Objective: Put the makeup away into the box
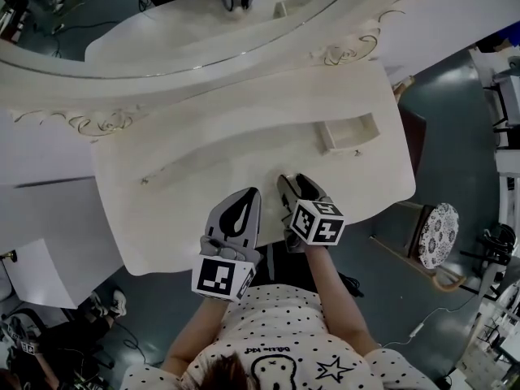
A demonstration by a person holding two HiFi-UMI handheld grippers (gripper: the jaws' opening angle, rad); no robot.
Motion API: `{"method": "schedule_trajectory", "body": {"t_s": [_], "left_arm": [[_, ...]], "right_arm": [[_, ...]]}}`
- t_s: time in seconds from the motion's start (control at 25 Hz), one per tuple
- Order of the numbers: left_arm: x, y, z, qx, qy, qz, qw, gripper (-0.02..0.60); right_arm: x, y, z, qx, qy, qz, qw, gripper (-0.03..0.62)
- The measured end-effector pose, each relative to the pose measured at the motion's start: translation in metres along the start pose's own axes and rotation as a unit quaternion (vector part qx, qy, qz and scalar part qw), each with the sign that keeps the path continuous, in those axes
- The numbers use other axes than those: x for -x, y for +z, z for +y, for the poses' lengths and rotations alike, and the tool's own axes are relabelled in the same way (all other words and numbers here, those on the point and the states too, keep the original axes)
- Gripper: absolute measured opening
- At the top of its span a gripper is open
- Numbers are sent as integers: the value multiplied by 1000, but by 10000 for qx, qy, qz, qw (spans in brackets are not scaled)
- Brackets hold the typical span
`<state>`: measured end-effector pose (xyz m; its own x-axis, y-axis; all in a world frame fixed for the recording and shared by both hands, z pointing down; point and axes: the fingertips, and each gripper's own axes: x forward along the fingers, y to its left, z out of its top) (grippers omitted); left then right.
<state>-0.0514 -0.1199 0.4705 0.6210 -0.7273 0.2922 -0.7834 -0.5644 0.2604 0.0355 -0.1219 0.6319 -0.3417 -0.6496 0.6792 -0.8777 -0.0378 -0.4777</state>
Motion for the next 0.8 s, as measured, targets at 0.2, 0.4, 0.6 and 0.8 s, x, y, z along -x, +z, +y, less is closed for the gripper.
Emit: {"method": "schedule_trajectory", "body": {"t_s": [0.2,0.4,0.6,0.8], "left_arm": [[-2,-1,0,38,24,14,10000,-5],[-4,0,1,47,58,20,10000,-5],[-6,3,1,43,76,-28,10000,-5],[-9,12,0,17,70,-131,9999,-5]], "right_arm": [[0,-2,4,-94,297,111,9995,147],[2,0,3,-78,308,101,9994,115],[11,13,4,-99,320,-78,9994,114],[30,38,10,33,416,-471,9980,112]]}}
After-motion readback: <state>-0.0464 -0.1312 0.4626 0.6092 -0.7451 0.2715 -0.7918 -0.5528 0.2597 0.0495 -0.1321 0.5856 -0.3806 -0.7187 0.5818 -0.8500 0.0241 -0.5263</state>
